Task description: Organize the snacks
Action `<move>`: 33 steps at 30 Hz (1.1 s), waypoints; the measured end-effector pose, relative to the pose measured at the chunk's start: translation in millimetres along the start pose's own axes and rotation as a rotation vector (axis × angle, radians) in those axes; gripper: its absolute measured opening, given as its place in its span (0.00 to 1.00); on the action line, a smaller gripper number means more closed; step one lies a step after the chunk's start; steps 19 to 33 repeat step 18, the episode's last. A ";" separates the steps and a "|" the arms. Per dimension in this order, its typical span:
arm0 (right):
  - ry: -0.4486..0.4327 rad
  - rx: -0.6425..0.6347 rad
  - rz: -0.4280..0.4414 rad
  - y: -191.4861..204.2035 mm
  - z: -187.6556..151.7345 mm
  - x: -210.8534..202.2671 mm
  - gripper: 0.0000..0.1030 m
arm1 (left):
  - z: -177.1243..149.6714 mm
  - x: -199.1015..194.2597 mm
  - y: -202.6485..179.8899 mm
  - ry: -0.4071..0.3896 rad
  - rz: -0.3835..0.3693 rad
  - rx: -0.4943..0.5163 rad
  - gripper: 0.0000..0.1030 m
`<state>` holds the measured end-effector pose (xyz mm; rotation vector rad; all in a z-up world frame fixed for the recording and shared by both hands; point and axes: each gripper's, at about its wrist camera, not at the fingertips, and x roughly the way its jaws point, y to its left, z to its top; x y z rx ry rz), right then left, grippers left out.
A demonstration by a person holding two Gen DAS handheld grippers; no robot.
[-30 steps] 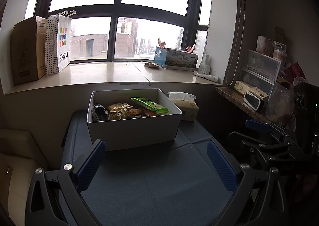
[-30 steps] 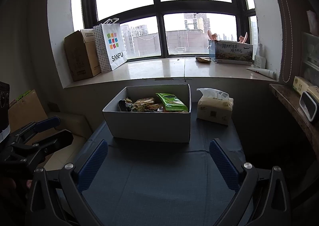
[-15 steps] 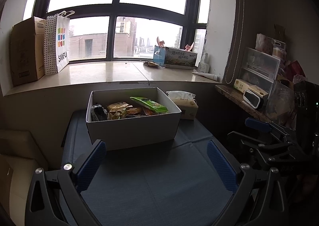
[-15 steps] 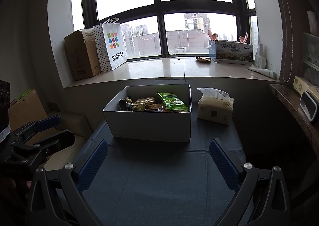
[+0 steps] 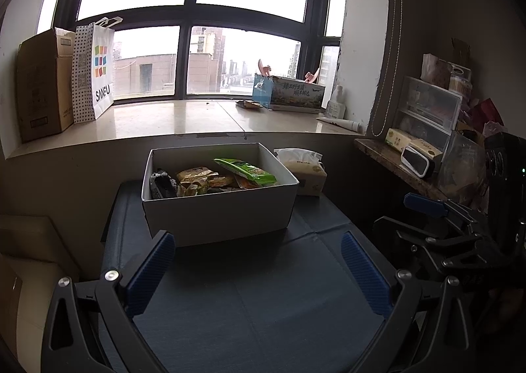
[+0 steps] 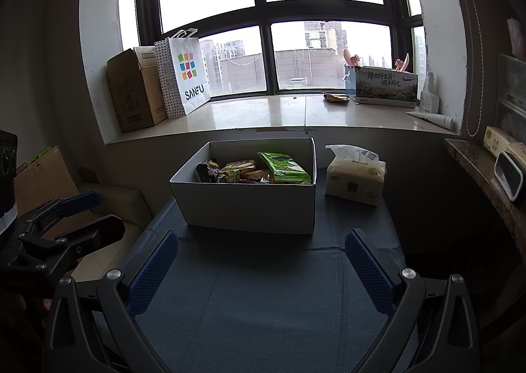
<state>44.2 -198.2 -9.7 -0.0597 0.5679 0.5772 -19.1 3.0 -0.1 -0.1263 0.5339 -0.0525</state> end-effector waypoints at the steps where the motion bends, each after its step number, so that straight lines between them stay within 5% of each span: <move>1: 0.000 -0.001 0.001 0.0 0.0 0.0 1.00 | 0.1 -0.7 -2.2 -0.005 0.005 0.010 1.00; 33: 0.004 -0.005 0.000 0.8 -1.4 1.3 1.00 | -0.7 -3.0 -6.3 -0.012 -0.002 0.017 1.00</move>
